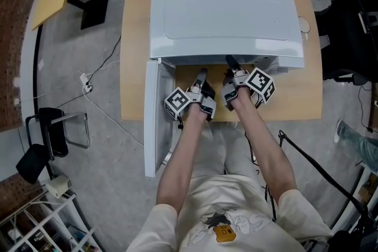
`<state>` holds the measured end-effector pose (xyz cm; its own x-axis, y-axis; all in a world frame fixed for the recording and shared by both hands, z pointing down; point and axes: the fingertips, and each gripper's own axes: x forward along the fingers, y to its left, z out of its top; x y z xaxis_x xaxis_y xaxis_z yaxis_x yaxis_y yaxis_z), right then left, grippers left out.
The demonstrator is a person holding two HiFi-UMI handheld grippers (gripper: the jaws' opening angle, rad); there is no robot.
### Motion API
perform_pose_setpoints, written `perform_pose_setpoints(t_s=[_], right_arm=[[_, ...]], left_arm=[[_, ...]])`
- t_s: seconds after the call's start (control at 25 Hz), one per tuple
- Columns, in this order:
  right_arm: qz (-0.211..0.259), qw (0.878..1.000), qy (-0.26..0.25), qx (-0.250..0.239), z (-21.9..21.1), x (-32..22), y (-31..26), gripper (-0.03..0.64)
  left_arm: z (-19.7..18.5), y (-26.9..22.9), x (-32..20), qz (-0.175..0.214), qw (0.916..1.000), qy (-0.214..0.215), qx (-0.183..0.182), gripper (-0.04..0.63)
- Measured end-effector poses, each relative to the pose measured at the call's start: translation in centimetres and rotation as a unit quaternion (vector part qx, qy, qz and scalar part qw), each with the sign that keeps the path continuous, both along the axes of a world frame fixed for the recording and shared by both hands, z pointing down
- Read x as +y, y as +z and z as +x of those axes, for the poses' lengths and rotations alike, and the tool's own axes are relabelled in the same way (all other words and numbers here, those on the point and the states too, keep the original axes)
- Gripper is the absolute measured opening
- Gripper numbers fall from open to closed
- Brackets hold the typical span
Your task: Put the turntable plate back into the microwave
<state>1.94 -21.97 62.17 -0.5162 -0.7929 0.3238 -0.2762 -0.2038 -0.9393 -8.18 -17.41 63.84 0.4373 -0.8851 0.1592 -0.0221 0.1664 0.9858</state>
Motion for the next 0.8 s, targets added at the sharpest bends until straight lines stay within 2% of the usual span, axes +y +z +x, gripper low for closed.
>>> perform_pose_setpoints(t_s=[0.2,0.4,0.52,0.64,0.72,0.8], right_arm=[[-0.005,1.000,-0.011,0.002,0.1,1.1,0.2,0.070],[0.013,0.999,-0.033,0.011,0.6,2.8,-1.4,0.008],[0.044,0.997,-0.052,0.023,0.3,3.9,-3.1,0.006],[0.074,0.993,-0.081,0.051,-0.1,5.4,-5.1,0.006],[0.093,0.986,-0.106,0.085,-0.2,6.6,-6.2,0.006],[0.110,0.977,-0.131,0.127,-0.4,7.5,-7.0,0.006]], left_arm=[[0.5,-0.6,0.3,0.007,0.9998,0.017,-0.012,0.011],[1.6,-2.4,1.2,0.030,0.9945,0.068,-0.073,-0.003],[2.0,-3.6,1.9,0.044,0.9890,0.087,-0.111,-0.003],[3.2,-5.4,3.1,0.067,0.9757,0.121,-0.170,-0.003],[3.9,-6.7,4.2,0.084,0.9605,0.143,-0.224,-0.002],[4.0,-8.4,4.9,0.102,0.9427,0.147,-0.282,-0.002]])
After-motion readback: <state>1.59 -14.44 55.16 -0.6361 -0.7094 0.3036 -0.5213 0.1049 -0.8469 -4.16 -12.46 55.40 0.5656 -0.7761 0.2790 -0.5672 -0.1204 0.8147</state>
